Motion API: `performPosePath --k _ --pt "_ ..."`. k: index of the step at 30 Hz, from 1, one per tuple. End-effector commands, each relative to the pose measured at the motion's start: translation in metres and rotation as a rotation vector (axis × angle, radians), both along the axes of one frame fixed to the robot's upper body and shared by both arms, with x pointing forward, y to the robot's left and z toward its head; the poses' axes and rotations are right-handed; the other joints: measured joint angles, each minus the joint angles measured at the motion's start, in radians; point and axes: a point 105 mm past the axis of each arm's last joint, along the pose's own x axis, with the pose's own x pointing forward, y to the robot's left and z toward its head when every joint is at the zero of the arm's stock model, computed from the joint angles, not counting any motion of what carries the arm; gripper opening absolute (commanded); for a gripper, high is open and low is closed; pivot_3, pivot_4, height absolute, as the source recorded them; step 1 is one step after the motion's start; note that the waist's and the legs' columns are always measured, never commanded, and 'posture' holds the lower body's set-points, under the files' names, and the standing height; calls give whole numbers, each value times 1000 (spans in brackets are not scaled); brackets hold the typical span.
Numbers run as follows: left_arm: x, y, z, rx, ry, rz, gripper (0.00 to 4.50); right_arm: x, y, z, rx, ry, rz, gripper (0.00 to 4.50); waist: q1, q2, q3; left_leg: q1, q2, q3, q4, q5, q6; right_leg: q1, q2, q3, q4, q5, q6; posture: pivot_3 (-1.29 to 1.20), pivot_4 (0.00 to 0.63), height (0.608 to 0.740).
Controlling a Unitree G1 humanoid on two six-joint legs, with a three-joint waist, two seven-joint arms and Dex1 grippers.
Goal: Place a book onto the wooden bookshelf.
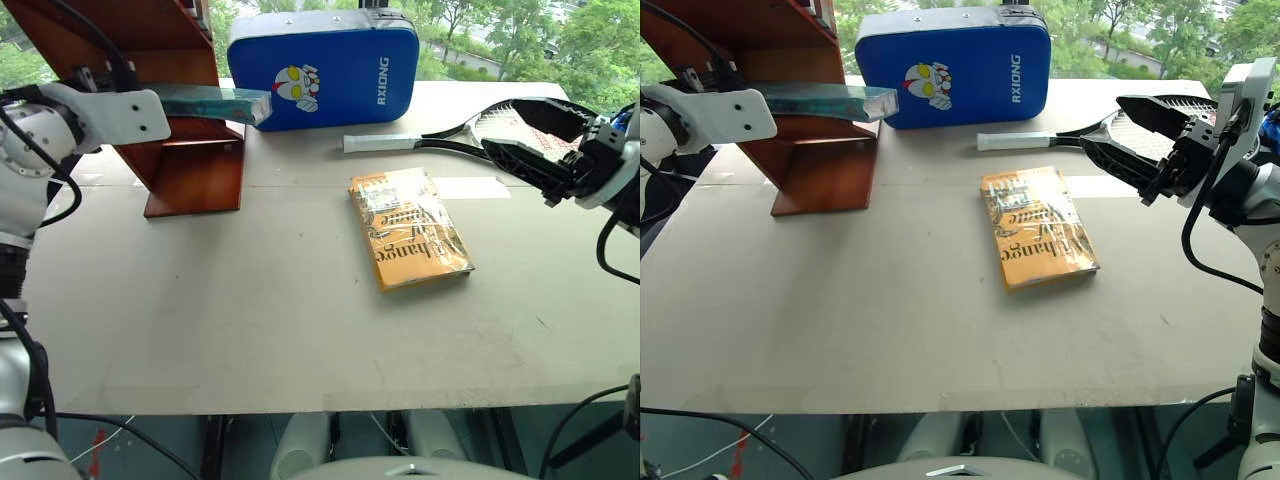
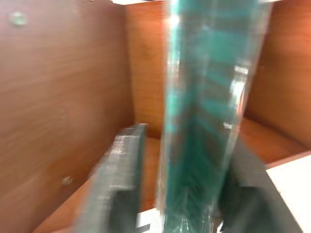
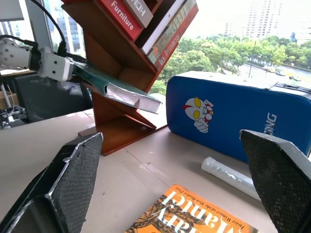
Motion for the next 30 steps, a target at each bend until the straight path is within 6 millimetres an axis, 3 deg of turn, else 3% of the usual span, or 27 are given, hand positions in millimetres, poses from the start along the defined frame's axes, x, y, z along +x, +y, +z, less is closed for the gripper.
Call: performPosePath --k 1,2,3,8,13,18,21,25,27,30 --pt "-10 3 9 -41 -99 8 3858 -8 -2 14 4 -79 -2 4500 -4 0 0 0 0 0 0 0 0 0 0 0 0 0 0 0 150 740" --pt "-14 4 12 -45 -130 14 4297 -7 -3 14 4 -79 -1 4500 -6 0 0 0 0 0 0 0 0 0 0 0 0 0 0 0 150 740" --pt "-19 4 16 -56 -176 9 4440 -7 -3 14 4 -80 1 4500 -7 0 0 0 0 0 0 0 0 0 0 0 0 0 0 0 150 740" --pt "-45 14 27 -129 -316 74 4440 -6 -3 13 21 -71 30 4500 -5 0 0 0 1 0 0 0 0 0 -1 0 0 0 0 0 150 740" --pt "-69 21 15 -162 -341 137 4440 -3 -1 9 18 -56 41 4500 -5 0 0 0 1 -1 -1 0 0 0 -1 0 -1 0 0 0 150 740" --pt "-86 -32 18 -165 -497 -67 4440 -1 -1 -1 -5 -36 39 4500 18 -1 0 0 1 -1 0 0 0 0 -2 0 -2 0 0 0 150 740" --pt "-93 -58 0 -316 -537 -196 4440 -3 -1 -12 -23 -14 30 4500 24 0 -2 0 0 -1 0 0 0 0 -3 0 -1 0 0 0 150 740" --pt "-75 -97 -45 -628 -408 -303 4440 -9 0 -22 -55 10 26 4500 23 2 -3 0 0 0 1 0 0 0 -3 1 -1 0 0 0 150 740" --pt "-65 -115 -53 -748 -377 -348 4440 -12 -1 -24 -60 18 24 4500 27 2 -3 0 0 0 1 0 0 1 -3 1 0 0 0 0 150 740" --pt "-45 -146 -60 -981 -325 -445 3294 -15 -4 -26 -70 23 5 4500 28 1 -4 0 0 -1 4 0 0 1 -2 0 1 0 0 0 150 740"
